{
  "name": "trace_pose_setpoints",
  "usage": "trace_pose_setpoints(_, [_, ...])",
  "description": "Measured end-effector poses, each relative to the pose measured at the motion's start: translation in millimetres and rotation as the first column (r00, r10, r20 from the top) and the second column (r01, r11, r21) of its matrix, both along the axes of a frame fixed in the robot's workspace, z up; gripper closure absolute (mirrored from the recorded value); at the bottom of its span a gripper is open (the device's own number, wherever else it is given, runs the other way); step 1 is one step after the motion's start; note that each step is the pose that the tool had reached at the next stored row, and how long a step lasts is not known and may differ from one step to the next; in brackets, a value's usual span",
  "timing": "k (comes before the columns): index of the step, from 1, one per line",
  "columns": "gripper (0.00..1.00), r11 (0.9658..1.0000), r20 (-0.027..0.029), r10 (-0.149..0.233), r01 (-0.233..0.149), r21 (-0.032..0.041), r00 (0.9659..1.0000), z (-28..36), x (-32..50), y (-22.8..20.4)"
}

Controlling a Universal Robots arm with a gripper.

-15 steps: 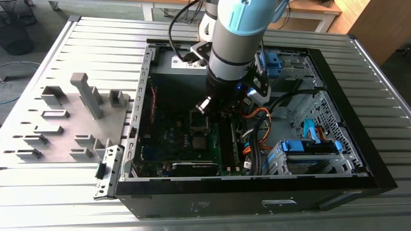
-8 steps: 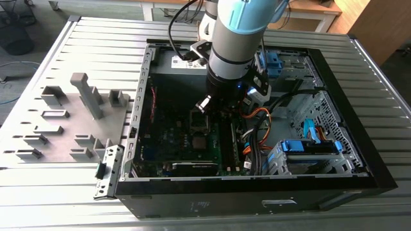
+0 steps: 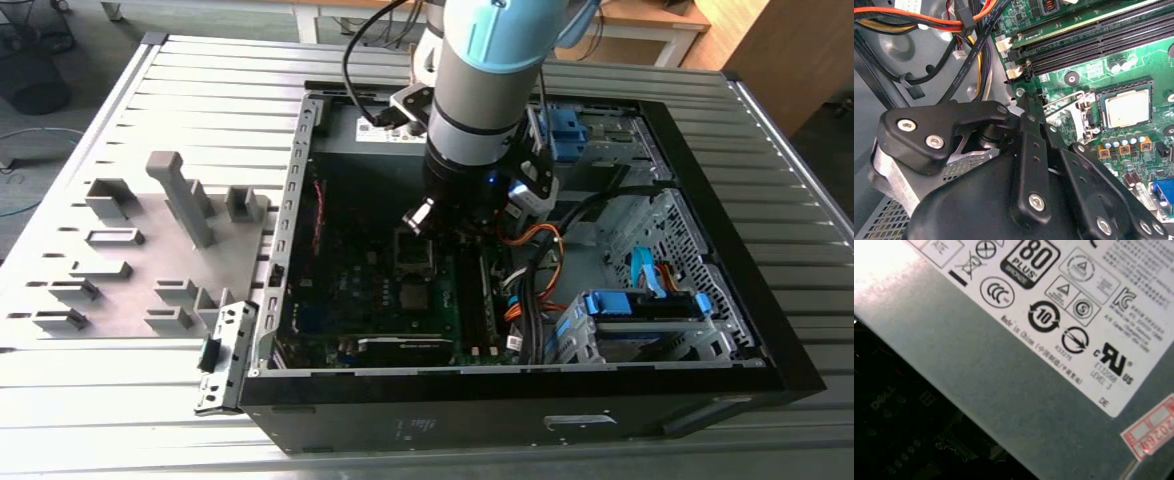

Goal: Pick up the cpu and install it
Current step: 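Close the cpu cover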

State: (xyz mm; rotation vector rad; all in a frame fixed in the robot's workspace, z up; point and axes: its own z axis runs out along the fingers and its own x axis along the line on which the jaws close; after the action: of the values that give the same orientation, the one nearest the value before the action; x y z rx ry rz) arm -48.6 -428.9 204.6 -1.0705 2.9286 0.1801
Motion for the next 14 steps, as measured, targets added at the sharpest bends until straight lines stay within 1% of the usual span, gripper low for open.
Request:
trace_pose_setpoints(7, [0.89,1.0,0.0002,0.0,0.0,0.0002,1.0,-0.5,-0.1,0.1])
trace_pose_setpoints(11, [0.89,1.0,0.0008,0.0,0.0,0.0032,1.0,1.0,-0.1,0.2])
trace_pose_setpoints(14, [0.89,1.0,0.0006,0.0,0.0,0.0028,1.0,1.2,-0.1,0.1])
